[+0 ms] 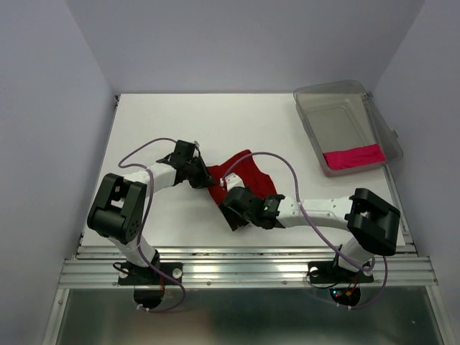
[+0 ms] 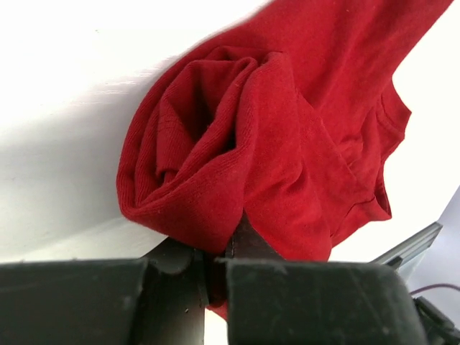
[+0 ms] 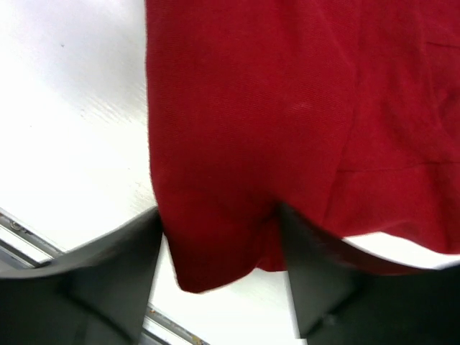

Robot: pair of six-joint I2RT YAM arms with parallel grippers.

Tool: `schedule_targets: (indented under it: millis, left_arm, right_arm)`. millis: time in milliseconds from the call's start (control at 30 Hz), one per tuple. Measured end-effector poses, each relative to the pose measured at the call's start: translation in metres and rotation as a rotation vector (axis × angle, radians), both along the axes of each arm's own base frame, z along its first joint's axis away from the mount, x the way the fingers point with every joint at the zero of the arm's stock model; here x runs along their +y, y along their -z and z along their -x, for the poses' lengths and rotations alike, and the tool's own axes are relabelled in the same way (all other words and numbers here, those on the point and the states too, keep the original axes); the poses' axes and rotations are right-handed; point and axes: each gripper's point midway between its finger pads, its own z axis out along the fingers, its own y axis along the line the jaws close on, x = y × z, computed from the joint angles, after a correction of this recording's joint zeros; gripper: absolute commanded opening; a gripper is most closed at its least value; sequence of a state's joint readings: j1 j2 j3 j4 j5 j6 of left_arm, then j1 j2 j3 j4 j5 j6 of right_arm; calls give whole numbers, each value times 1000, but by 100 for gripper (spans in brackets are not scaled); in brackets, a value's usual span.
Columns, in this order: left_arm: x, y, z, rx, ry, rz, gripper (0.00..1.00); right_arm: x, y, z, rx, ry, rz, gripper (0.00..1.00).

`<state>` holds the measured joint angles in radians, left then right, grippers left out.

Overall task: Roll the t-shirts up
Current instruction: Roll the T-shirt to the center of the board.

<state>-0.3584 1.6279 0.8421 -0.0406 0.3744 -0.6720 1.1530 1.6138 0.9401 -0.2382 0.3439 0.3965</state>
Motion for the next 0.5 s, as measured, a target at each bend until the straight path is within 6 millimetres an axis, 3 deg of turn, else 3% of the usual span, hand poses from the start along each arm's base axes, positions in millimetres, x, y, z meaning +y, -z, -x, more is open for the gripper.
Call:
schedule_targets:
  millis: [267,500]
  left_arm:
    - [4,0,-1,34,-59,-35,0]
    - [6,-1,-1,50,-85,-53,0]
  right_arm:
    - [-2,-21,-11,-54,34,43,84]
    - [6,-34,-3,-127,6,96,85]
